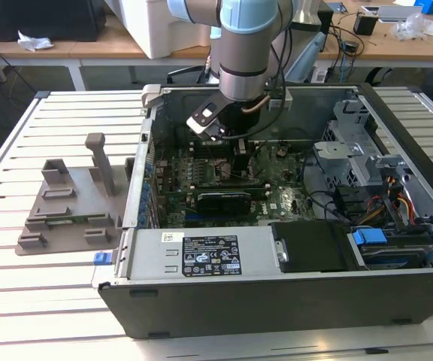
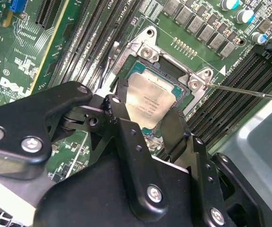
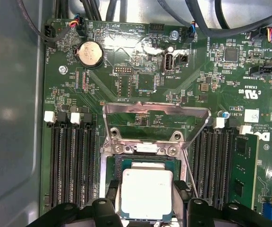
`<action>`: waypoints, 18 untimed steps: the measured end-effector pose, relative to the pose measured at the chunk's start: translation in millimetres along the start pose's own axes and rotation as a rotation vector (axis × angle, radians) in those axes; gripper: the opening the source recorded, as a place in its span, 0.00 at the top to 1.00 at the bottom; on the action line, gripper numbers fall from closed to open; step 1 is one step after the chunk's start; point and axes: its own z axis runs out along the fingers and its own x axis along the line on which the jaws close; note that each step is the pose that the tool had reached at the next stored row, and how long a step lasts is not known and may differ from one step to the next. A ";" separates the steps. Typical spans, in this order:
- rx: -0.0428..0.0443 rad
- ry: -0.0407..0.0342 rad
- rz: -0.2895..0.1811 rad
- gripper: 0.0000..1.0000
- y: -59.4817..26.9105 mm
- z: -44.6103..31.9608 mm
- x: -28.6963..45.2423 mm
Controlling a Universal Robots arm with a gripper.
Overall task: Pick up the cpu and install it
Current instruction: 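Place the cpu into insertion slot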
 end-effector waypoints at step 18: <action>-0.0003 0.0057 0.000 0.44 -0.1 -11.9 1.3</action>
